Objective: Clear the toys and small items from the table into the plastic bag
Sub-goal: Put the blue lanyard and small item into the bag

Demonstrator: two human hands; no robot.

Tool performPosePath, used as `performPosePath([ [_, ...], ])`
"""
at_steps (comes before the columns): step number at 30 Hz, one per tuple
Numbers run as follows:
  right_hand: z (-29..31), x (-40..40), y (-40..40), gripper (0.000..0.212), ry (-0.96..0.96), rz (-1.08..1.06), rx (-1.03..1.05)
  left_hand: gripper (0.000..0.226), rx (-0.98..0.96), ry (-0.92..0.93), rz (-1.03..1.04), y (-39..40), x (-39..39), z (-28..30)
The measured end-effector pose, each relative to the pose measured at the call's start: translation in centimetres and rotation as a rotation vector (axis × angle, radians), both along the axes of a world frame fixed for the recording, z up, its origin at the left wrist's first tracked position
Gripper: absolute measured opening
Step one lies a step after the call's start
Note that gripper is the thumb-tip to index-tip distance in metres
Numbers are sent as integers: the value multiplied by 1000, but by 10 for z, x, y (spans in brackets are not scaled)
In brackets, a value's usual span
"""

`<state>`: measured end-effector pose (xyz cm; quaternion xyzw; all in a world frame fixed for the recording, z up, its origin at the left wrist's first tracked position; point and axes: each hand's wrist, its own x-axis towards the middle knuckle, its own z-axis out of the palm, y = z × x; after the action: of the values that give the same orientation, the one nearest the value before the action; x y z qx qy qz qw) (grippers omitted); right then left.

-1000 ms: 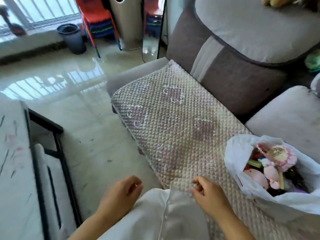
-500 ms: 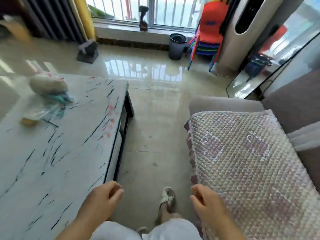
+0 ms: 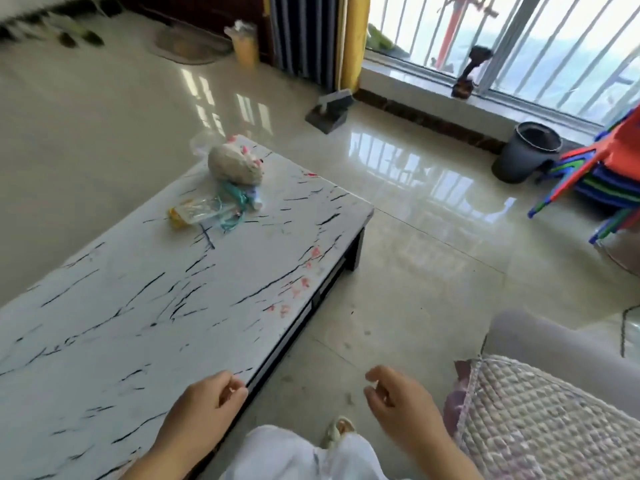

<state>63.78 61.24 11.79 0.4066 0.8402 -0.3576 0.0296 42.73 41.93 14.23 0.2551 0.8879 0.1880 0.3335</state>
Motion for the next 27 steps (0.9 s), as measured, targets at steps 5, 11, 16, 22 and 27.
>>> performPosePath([
  [5, 3, -50, 58, 17, -27, 153, -4, 15, 52, -12, 165, 40, -12, -2],
  [11, 2, -125, 118, 17, -19, 326, 2, 15, 49, -16, 286, 80, -52, -15],
  [16, -6, -196, 168, 18, -6, 361, 47, 11, 18, -27, 340, 121, -110, -31],
  [22, -18, -283, 213, 17, 31, 344, 32, 12, -14, -34, 316, 166, -178, -45],
  [27, -40, -355, 238, 21, 15, 454, 23, 5, 12, -18, 381, 198, -223, -67],
])
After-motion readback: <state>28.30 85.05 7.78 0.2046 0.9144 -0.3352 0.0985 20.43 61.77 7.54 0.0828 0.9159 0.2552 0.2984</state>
